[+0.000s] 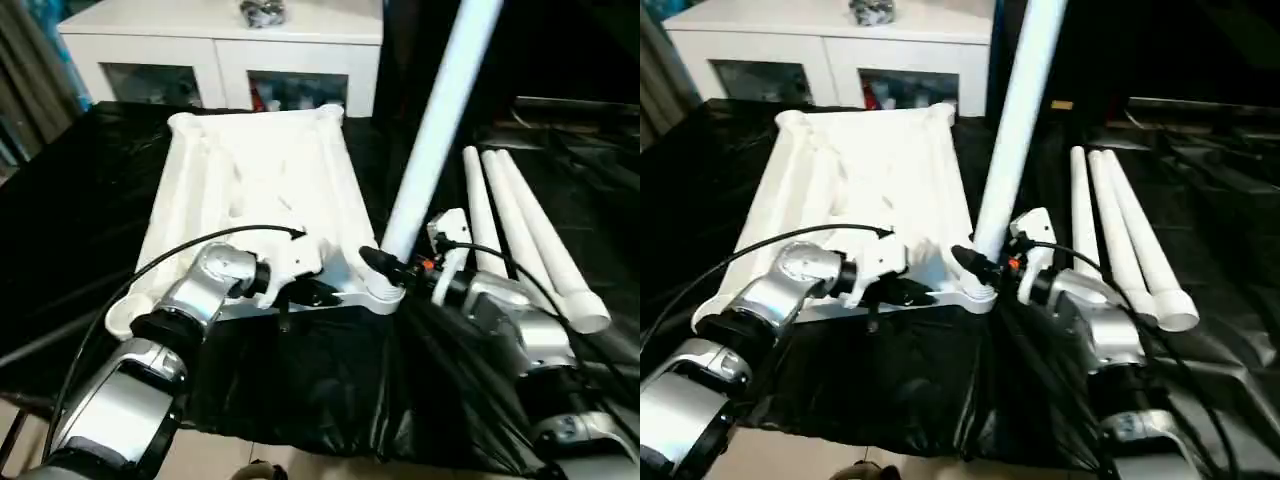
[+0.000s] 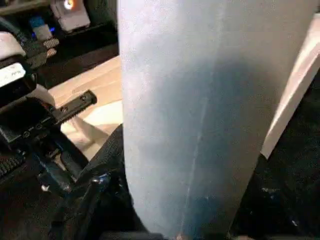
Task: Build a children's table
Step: Insert table leg to table base
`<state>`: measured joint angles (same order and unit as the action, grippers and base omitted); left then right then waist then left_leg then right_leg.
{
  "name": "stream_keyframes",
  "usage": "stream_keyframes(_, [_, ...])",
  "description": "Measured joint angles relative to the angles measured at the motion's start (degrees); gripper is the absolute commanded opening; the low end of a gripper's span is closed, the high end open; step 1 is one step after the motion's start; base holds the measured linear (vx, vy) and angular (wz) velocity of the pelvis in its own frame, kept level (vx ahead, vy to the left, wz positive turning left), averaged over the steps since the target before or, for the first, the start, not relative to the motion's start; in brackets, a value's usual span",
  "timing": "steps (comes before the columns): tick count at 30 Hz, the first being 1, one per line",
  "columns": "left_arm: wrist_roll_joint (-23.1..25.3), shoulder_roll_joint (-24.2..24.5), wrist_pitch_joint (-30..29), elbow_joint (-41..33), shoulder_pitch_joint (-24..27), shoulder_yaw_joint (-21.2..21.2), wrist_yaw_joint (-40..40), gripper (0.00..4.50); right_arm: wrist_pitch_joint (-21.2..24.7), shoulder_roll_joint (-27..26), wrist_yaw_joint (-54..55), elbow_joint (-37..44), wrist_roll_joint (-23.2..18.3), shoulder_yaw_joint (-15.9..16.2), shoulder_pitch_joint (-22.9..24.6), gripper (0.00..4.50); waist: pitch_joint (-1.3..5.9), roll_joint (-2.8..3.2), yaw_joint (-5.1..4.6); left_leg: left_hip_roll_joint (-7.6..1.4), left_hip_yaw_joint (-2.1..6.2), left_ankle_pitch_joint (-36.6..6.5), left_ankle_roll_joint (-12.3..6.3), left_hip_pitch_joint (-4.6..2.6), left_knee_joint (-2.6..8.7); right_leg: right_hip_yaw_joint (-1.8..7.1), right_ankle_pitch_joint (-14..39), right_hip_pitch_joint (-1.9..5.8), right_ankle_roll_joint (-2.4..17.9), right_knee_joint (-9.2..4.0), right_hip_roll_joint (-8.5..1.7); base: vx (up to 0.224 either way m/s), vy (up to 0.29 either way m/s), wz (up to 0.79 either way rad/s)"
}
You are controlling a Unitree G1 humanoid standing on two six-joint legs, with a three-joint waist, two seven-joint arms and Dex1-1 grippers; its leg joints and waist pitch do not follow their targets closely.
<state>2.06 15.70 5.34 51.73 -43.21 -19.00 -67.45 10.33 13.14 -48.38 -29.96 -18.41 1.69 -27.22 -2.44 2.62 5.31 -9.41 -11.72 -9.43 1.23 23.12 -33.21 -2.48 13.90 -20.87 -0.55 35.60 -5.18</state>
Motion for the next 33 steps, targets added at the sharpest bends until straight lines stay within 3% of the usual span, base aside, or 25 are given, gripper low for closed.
stream_keyframes(10, [-0.35,0.13,0.02,-0.91,1.13,0.93,-0.07,0.0,-0.81,-0.89,0.41,-0.55,-0.7,-0.72,0.32,1.91,-0.02,0.02,-0.19,-0.03,-0.08,-0.01,-0.02,-0.01,0.04,0.01,0.0,0.04,0.0,-0.2,0.0,0.0,0.0,0.0])
stream_keyframes(11, [-0.37,0.15,0.02,-1.42,1.6,1.26,0.04,0.44,-0.9,-1.15,0.49,-0.48,-0.69,-0.91,0.48,1.91,-0.02,0.02,-0.21,-0.04,-0.09,-0.02,-0.03,-0.01,0.04,0.01,0.0,0.04,0.0,-0.21,0.0,0.0,0.0,0.0])
stream_keyframes(19, [-1.06,0.42,0.2,-1.74,2.3,1.83,0.18,1.01,-1.07,-2.04,1.35,-0.35,-0.65,-1.08,0.64,1.91,-0.01,0.03,-0.26,-0.12,-0.14,-0.03,-0.04,-0.05,0.06,-0.04,0.0,0.03,0.0,-0.23,0.01,0.0,0.0,0.0])
stream_keyframes(33, [-1.27,1.56,0.51,0.33,1.62,2.82,-1.57,0.07,-1.13,-2.4,1.47,-0.09,0.03,-0.94,0.64,1.91,0.02,0.07,-0.34,-0.16,-0.21,-0.02,-0.04,-0.12,0.17,-0.02,0.0,0.01,0.0,-0.26,0.03,0.0,0.0,0.0])
